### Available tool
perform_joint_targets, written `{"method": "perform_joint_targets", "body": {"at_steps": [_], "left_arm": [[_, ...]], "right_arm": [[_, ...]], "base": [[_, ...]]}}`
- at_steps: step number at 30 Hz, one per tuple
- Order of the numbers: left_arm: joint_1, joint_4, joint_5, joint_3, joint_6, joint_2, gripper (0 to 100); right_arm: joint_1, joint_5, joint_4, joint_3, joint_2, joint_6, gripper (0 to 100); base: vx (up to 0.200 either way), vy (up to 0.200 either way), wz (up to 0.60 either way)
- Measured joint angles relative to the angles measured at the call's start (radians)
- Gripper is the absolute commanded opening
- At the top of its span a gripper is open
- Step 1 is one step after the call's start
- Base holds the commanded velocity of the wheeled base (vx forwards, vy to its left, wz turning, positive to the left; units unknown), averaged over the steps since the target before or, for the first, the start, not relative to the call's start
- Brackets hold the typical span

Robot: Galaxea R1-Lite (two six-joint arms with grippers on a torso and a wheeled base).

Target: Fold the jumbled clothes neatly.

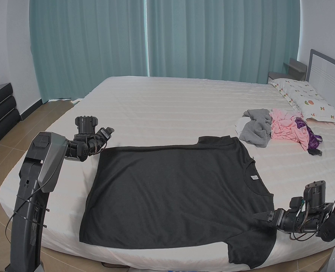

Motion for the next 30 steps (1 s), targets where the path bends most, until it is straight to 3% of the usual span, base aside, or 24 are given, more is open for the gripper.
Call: {"method": "perform_joint_targets", "body": {"at_steps": [11, 12, 30], "left_arm": [[0.0, 0.021, -0.005, 0.076, 0.009, -0.004, 100], [0.0, 0.02, -0.004, 0.08, 0.009, -0.004, 0], [0.024, -0.005, 0.014, 0.003, 0.046, 0.005, 0]], "right_arm": [[0.0, 0.0, -0.001, 0.0, 0.011, -0.001, 100], [0.0, 0.0, -0.001, 0.0, 0.011, -0.001, 100], [0.001, 0.0, -0.001, 0.0, 0.014, -0.001, 100]], "base": [[0.0, 0.0, 0.0], [0.0, 0.0, 0.0], [0.0, 0.0, 0.0]]}}
